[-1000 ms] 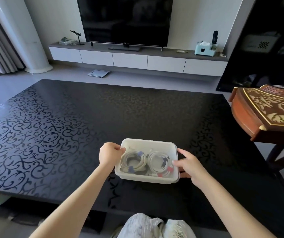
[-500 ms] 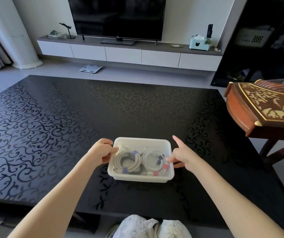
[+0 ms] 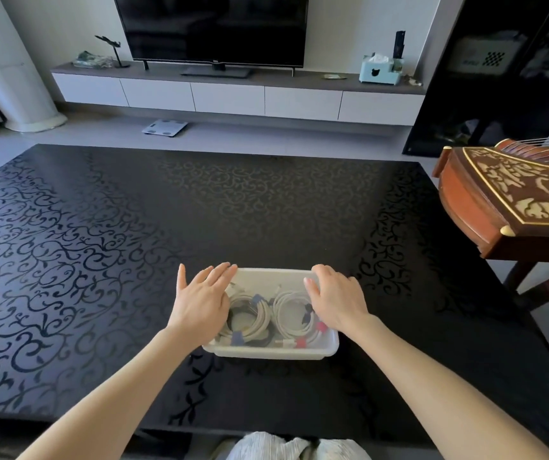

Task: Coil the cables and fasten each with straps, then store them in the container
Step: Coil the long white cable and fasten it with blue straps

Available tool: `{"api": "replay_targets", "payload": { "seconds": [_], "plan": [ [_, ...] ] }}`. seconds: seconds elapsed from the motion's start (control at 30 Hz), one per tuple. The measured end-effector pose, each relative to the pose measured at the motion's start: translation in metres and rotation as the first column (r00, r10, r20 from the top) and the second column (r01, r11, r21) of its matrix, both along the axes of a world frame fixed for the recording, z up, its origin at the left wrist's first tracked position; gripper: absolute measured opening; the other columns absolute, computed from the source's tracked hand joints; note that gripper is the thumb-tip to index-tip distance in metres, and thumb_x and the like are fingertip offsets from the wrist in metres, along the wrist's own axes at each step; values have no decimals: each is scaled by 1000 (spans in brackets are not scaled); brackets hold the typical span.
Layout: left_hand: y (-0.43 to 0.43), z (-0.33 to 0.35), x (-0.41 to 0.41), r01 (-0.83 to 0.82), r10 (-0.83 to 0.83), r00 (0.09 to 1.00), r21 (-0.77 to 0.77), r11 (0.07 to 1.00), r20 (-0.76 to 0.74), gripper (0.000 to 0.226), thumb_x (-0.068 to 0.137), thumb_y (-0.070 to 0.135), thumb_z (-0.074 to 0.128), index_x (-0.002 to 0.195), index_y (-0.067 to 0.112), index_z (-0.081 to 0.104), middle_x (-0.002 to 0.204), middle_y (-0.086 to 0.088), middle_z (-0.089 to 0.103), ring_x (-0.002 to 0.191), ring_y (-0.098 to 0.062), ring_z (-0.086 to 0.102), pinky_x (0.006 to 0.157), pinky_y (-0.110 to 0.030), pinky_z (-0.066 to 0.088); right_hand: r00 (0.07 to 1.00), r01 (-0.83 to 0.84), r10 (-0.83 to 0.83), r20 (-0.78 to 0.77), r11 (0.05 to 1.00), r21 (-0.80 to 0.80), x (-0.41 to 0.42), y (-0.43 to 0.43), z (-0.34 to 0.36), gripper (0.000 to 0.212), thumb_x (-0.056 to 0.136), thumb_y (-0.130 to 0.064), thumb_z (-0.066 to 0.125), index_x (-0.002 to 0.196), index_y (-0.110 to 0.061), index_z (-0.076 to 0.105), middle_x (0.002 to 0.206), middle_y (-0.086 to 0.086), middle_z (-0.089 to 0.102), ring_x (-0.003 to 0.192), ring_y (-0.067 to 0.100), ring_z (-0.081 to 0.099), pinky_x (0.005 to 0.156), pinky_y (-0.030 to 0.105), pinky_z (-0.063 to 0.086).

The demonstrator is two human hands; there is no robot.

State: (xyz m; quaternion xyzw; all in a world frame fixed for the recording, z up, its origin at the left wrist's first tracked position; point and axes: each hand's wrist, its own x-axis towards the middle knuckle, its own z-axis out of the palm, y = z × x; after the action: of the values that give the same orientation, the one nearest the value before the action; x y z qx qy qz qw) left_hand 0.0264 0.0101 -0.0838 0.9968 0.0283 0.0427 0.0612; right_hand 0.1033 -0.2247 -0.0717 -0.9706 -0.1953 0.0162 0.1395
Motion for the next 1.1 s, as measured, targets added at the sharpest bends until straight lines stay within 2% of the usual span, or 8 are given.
{"api": "replay_targets", "payload": {
  "seconds": [0.1,0.2,0.4,0.73,0.93,1.0,1.07,1.1],
  "plan": [
    [0,-3,-1,-57,56,998,-34,998,-17,78,77,41,-10,149,34,20,156,10,23,145,-22,16,115,-52,-6,994,101,-88,-70,975,198,-2,-2,-10,35,102,-31,23,126,-26,49,112,-6,63,103,18,56,90,37,36],
    [-4,2,-4,-134,135,991,-59,989,11,57,94,40,7,148,34,23,156,6,24,146,-26,11,116,-52,-3,979,204,-200,-44,937,282,-8,-5,-11,43,102,-35,23,139,-26,43,129,-3,59,116,20,53,98,39,36],
    [-15,14,-19,-198,199,968,-19,980,150,48,99,34,25,127,13,57,130,-11,59,122,-36,50,105,-58,32,930,193,-256,263,950,244,-31,0,6,52,100,-38,22,119,-8,59,95,9,70,77,28,66,62,33,45],
    [-43,1,-33,-242,252,967,-185,952,30,48,102,35,18,149,30,20,159,-7,10,145,-35,4,117,-50,2,915,378,-394,91,913,150,-57,14,-12,57,99,-43,30,146,-11,25,131,9,51,107,26,56,78,37,46],
    [-39,4,-37,-275,342,937,-462,843,67,50,101,34,27,149,20,21,156,-7,23,144,-28,14,115,-44,12,828,551,-514,-222,821,154,-47,13,-4,48,101,-38,28,106,-4,61,101,9,63,93,25,56,72,33,42],
    [-33,12,-50,-337,500,861,-632,698,93,44,99,34,33,137,14,45,145,-8,41,135,-24,33,110,-40,26,737,661,-546,-398,704,258,-47,16,2,43,99,-35,35,99,-2,62,93,10,64,82,24,57,66,31,40],
    [-27,22,-71,-414,660,747,-720,557,81,39,97,33,36,87,8,64,115,-13,60,110,-26,50,91,-41,39,707,698,-566,-423,653,293,-54,19,6,41,99,-34,37,92,-1,61,94,13,66,80,24,58,66,31,41],
    [-22,27,-87,-446,714,697,-737,508,71,45,97,34,37,64,8,52,94,-12,60,93,-26,51,79,-41,39,718,690,-567,-404,656,307,-60,25,10,40,99,-34,37,90,-2,60,93,13,66,79,24,58,66,31,41]
  ]
}}
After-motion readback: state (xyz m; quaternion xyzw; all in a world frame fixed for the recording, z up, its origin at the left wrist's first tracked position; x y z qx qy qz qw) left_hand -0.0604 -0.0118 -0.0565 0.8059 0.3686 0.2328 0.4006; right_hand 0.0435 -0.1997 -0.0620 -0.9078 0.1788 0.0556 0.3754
